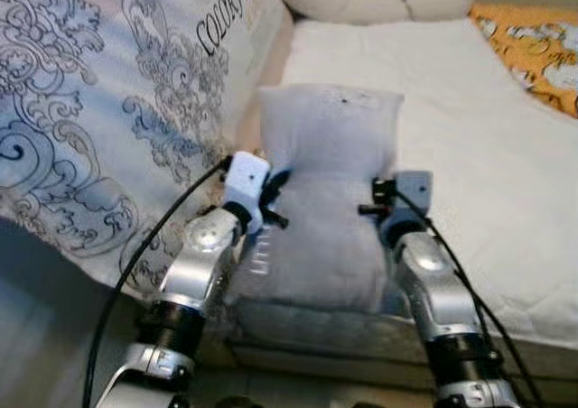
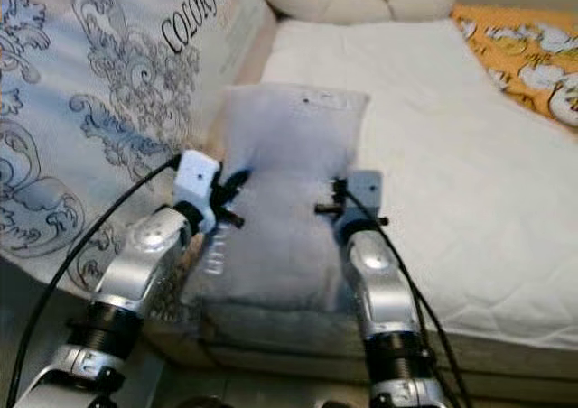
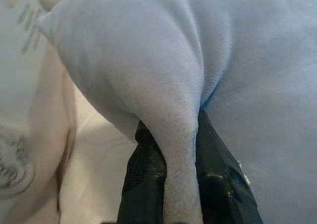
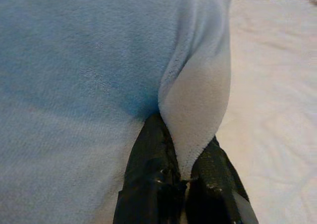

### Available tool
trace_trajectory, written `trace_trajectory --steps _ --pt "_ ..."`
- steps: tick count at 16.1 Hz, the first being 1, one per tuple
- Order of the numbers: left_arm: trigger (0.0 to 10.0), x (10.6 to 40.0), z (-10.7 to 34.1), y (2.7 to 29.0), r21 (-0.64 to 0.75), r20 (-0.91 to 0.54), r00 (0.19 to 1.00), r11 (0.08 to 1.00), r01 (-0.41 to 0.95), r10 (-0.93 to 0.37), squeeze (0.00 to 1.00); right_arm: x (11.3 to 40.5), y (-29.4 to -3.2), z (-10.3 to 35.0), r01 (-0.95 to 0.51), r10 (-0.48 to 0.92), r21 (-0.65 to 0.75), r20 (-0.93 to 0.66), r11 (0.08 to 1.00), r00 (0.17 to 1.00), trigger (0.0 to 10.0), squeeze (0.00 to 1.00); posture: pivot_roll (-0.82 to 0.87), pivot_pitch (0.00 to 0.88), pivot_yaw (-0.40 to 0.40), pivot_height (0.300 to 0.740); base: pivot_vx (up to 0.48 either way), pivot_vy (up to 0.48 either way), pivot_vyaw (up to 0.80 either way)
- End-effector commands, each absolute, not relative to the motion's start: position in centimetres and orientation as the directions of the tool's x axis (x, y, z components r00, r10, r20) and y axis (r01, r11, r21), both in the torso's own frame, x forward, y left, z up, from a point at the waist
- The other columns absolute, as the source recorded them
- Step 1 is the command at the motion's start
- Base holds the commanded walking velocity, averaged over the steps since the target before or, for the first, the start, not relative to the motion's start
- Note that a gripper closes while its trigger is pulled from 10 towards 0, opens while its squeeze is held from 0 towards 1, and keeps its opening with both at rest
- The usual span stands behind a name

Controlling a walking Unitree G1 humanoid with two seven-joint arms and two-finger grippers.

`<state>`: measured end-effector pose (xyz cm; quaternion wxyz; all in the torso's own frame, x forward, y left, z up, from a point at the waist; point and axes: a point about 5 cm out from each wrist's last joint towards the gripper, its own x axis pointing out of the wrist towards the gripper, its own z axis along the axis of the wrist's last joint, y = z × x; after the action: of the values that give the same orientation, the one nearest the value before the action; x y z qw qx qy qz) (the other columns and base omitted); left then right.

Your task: Clean up the room

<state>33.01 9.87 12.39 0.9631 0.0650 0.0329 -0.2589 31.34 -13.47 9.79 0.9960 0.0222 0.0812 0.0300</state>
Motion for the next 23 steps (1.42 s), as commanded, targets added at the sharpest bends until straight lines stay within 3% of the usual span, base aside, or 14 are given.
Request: trace_trajectory --steps 1,9,23 --pt "10.0 33.45 13.18 10.88 0.142 -0.070 0.878 0.867 0.478 -0.473 0.00 31.47 -12.65 10.35 -0.070 0.079 0.064 -0.139 0.996 0.987 10.0 0.00 -0.03 0.000 0.047 0.740 0.277 0.000 0.00" --pt "10.0 34.15 13.50 10.55 0.141 -0.072 0.868 0.856 0.497 -0.492 0.00 31.41 -12.90 10.25 -0.033 0.049 0.108 -0.143 0.994 0.988 10.0 0.00 -0.05 0.000 0.078 0.740 0.285 0.000 -0.22" --pt "10.0 33.82 13.03 10.95 0.131 -0.071 0.890 0.880 0.457 -0.451 0.00 31.68 -12.79 10.33 -0.078 0.091 0.092 -0.148 0.993 0.985 10.0 0.00 -0.04 0.000 0.040 0.740 0.286 0.000 -0.10"
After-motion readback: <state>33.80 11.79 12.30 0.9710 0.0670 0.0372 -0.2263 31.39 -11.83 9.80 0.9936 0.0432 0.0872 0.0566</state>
